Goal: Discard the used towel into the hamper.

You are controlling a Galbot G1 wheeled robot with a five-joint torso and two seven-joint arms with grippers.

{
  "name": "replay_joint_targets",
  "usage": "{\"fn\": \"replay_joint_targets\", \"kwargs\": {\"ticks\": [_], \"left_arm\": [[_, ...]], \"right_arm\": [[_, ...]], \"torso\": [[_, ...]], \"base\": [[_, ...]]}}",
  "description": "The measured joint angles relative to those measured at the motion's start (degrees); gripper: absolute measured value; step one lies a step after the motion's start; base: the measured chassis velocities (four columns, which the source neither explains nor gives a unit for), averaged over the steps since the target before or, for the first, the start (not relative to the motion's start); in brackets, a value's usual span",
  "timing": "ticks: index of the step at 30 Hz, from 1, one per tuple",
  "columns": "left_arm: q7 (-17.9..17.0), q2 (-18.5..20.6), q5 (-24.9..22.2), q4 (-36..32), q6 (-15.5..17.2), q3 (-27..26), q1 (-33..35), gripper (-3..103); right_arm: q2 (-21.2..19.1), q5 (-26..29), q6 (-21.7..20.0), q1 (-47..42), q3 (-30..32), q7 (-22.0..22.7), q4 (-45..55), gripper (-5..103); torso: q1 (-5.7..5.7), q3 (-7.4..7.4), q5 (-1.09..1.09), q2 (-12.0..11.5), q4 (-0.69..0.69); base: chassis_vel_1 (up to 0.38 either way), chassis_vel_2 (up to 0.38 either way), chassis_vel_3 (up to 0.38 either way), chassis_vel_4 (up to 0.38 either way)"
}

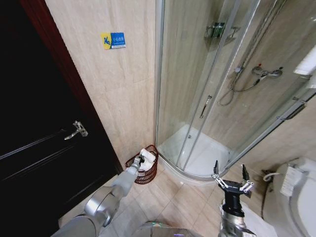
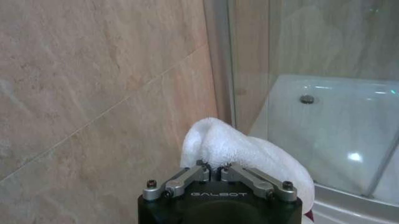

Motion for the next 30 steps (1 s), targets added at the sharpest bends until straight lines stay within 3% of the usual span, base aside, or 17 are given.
{"fn": "replay_joint_targets", "kwargs": {"ticks": [10,23,30], "left_arm": [[0.03,0.18,-0.18,-0.52,0.11,-0.29,0.55,4],[-0.37,0.37,3.11,1.54,3.74,0.18,0.01,4],[1.07,0.76,6.13,3.58,5.61,0.26,-0.83,4]], "right_arm": [[-0.55,-1.73,0.0,0.56,-0.18,-0.64,-0.18,100],[-0.61,-1.22,0.0,0.65,-0.54,-1.57,-0.13,100],[-0.49,-0.11,0.0,0.64,-0.69,-2.0,-0.43,100]], "torso": [[0.06,0.01,0.0,-0.02,-0.01],[-0.02,0.0,0.01,0.0,0.0],[0.03,0.0,0.0,-0.01,-0.01]], "base": [[-0.1,0.1,0.104,-0.103],[-0.019,0.026,0.018,-0.008],[0.0,0.0,0.0,0.0]]}}
